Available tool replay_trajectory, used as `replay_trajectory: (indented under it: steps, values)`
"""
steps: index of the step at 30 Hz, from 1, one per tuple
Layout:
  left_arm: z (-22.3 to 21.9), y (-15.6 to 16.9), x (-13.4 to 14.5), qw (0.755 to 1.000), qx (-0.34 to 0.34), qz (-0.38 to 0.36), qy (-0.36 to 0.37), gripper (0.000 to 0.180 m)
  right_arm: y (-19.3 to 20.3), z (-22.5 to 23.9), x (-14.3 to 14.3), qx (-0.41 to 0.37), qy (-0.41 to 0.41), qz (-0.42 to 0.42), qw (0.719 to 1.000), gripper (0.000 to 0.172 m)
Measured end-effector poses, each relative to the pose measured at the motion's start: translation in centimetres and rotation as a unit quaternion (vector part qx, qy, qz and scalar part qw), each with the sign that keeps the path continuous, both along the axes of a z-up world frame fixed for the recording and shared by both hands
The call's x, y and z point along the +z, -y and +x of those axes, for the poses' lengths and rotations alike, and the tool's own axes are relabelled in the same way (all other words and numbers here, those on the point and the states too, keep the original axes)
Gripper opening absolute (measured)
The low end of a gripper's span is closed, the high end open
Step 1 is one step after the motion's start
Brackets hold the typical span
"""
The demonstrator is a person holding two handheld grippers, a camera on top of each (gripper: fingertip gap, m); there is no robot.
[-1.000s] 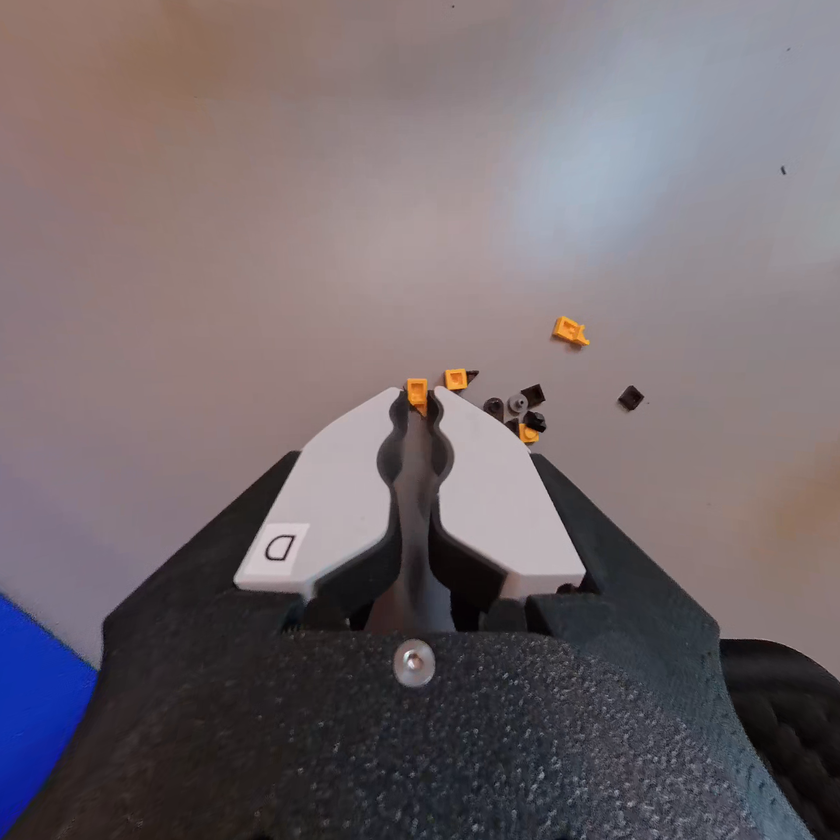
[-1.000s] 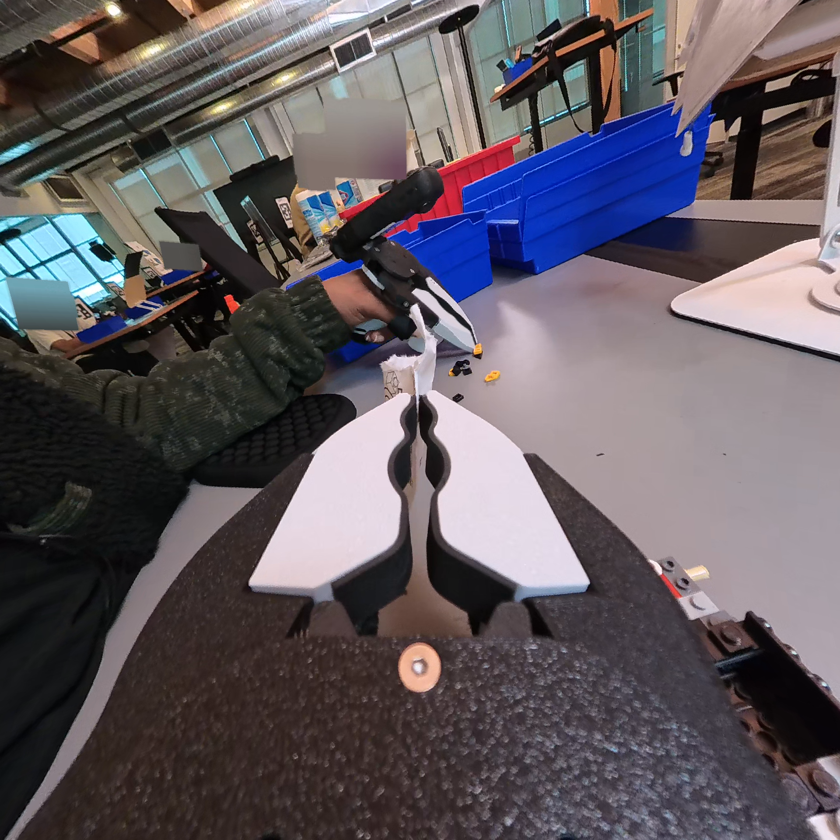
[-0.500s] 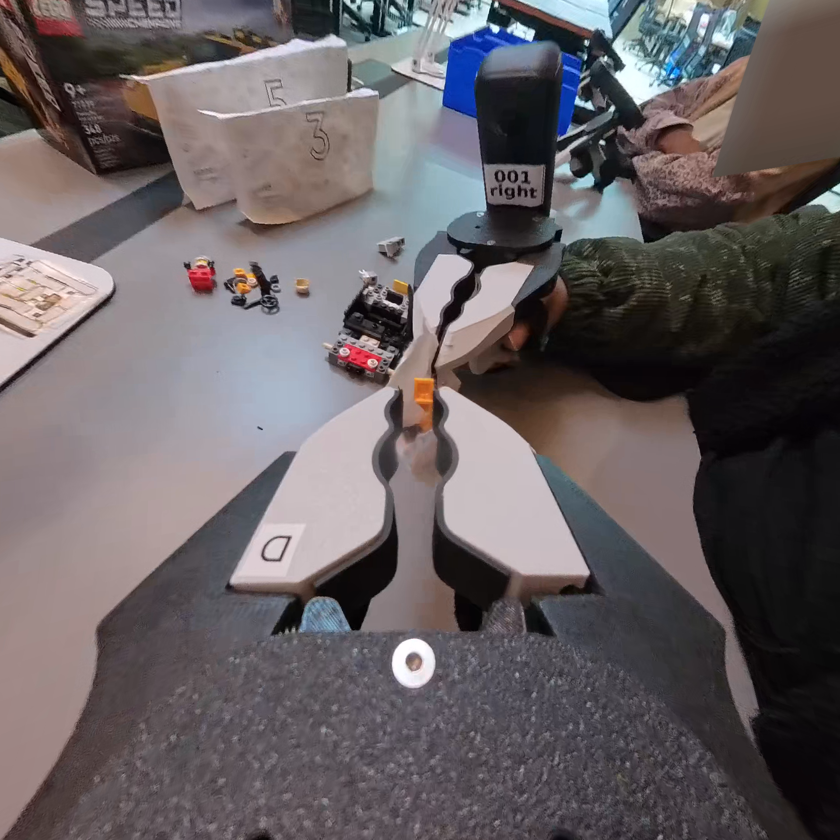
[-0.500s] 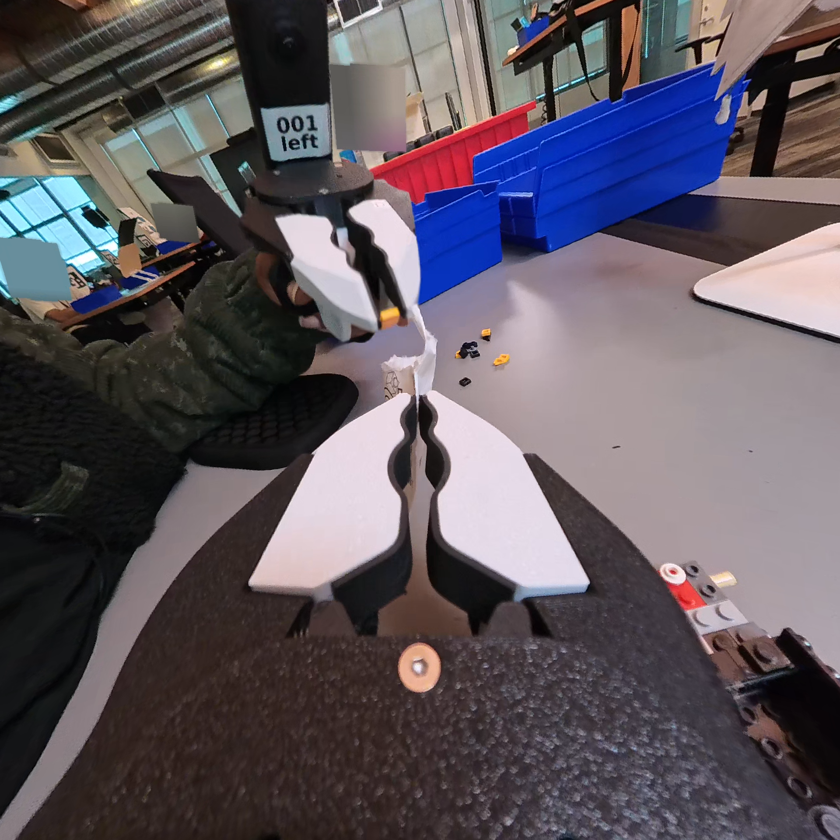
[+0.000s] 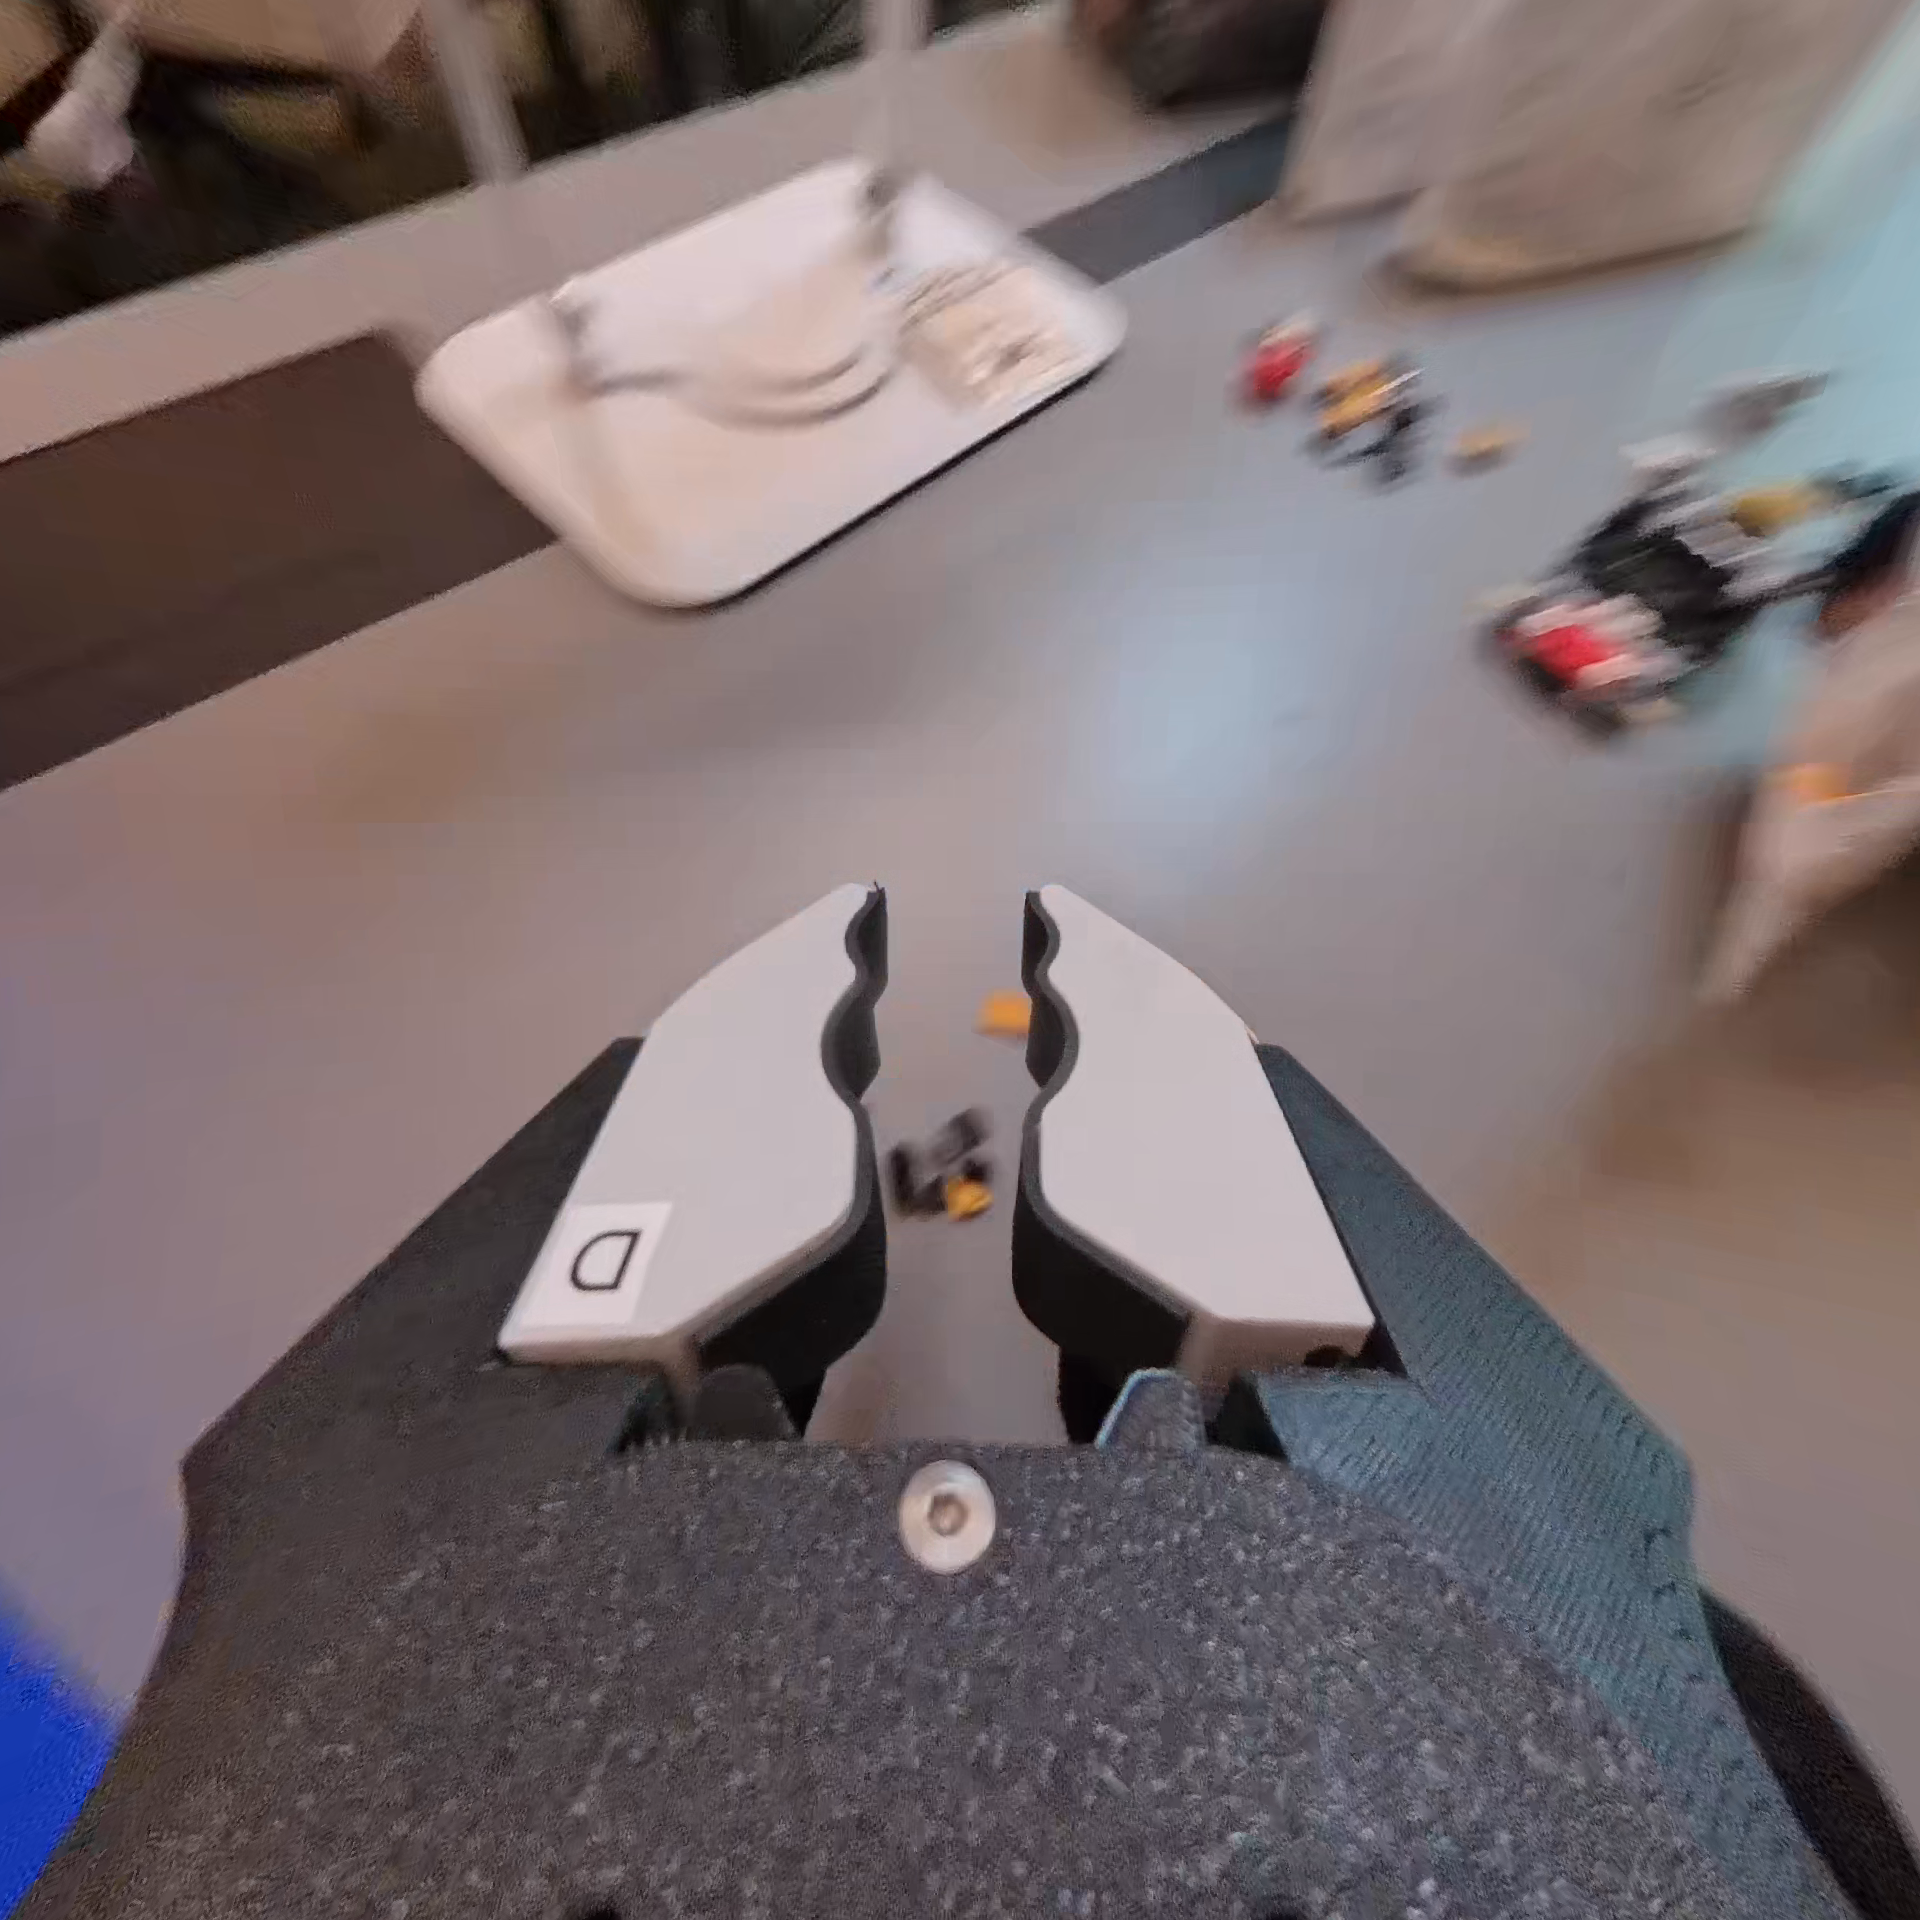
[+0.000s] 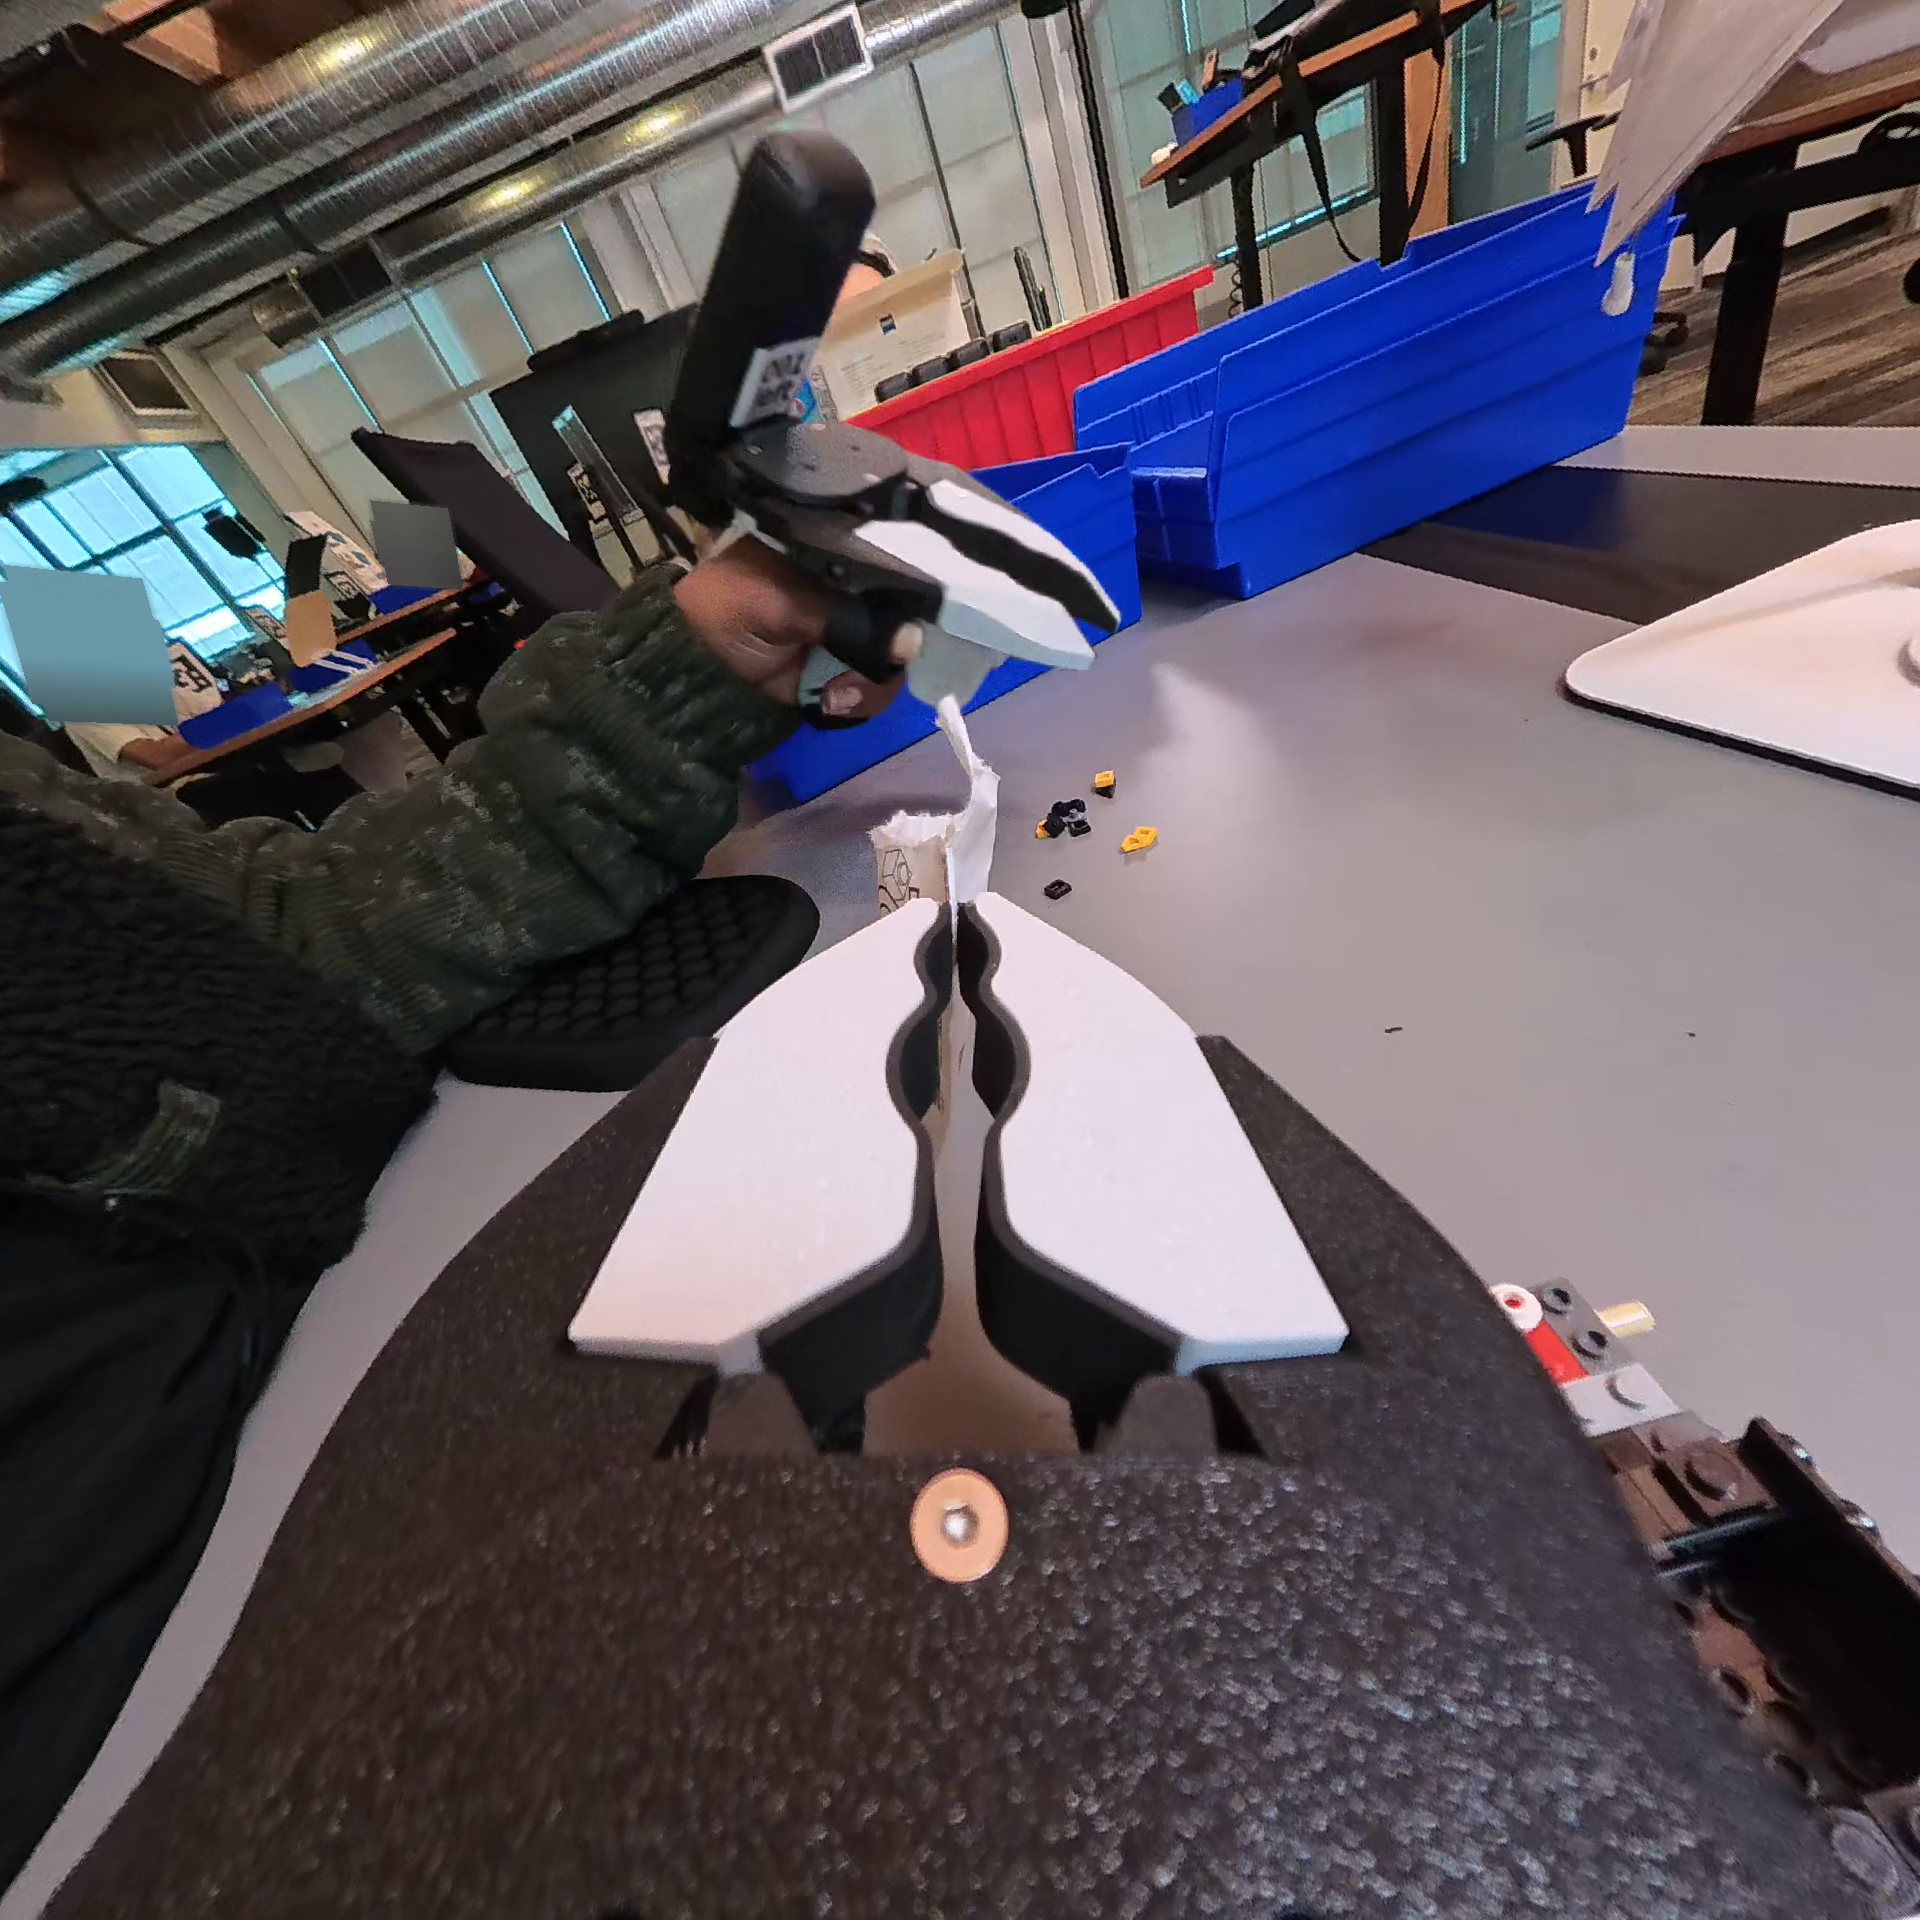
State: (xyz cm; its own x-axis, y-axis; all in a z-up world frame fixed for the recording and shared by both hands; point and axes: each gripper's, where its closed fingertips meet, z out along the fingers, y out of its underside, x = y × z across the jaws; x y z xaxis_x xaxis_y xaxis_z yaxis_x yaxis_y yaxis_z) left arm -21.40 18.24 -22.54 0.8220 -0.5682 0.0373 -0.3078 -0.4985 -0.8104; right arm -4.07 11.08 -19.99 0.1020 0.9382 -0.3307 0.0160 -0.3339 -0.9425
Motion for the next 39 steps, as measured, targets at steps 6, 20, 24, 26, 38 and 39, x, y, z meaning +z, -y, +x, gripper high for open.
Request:
replay_trajectory:
  steps: [6,20,24,26,38,39]
  values:
    - [-3.7,0.2,-4.8,0.992,0.057,-0.116,-0.008,0.026,0.0,0.0,-0.1,0.001,0.002,-0.001,1.0,0.0]
    - [-1.8,0.7,-5.2,0.993,0.003,-0.118,-0.006,0.009,0.1,0.0,0.0,0.001,0.002,0.002,1.0,0.0]
    - [4.6,2.7,1.0,0.981,-0.144,-0.027,0.131,0.009,0.1,-0.1,-0.1,0.003,0.006,0.004,1.0,0.0]
    - [7.4,4.7,3.5,0.958,-0.224,0.011,0.176,0.009,0.2,-0.2,-0.3,0.005,0.012,0.007,1.0,0.0]
    - [13.7,11.0,6.2,0.886,-0.4,0.067,0.226,0.008,1.8,-1.0,-1.4,0.043,0.053,0.034,0.997,0.0]
    - [13.8,11.1,6.2,0.885,-0.402,0.067,0.226,0.009,2.0,-1.1,-1.5,0.047,0.057,0.036,0.997,0.0]
